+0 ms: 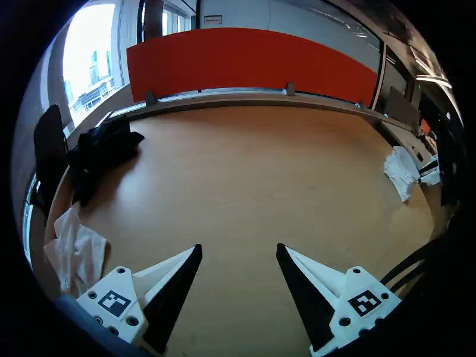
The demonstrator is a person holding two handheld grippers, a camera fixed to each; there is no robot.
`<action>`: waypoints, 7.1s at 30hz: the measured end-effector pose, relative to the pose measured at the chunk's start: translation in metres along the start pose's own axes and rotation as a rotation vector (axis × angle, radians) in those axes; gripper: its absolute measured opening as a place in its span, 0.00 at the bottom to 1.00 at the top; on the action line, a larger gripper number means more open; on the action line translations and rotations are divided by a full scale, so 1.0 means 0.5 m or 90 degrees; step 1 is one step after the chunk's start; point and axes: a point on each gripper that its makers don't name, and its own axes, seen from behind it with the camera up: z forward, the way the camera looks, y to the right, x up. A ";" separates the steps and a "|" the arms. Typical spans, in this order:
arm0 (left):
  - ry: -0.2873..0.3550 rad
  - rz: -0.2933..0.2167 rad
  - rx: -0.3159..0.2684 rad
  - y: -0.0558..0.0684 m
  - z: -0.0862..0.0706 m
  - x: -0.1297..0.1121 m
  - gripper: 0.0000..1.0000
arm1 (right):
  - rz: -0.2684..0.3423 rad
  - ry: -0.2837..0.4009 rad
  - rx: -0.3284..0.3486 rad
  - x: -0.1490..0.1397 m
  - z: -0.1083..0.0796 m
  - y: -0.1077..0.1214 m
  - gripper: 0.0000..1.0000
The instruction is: Fold towel
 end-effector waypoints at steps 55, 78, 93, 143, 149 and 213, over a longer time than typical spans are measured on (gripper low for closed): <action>0.002 -0.012 0.011 -0.021 -0.008 -0.010 0.92 | -0.033 0.026 0.054 0.073 0.051 -0.115 0.65; 0.000 -0.015 0.011 -0.021 -0.008 -0.013 0.92 | -0.013 0.031 0.088 0.078 0.046 -0.139 0.06; 0.002 -0.012 0.007 -0.014 -0.005 -0.009 0.92 | -0.027 0.029 0.122 0.068 0.026 -0.161 0.06; 0.008 -0.016 0.010 -0.015 -0.008 0.001 0.92 | -0.008 0.054 0.108 0.063 0.001 -0.166 0.92; 0.013 -0.016 0.012 -0.018 -0.008 0.011 0.92 | 0.034 0.080 0.093 0.082 0.002 -0.169 0.92; 0.200 0.001 0.076 -0.052 -0.057 0.262 0.92 | 0.191 0.392 -0.103 0.300 -0.126 -0.129 0.92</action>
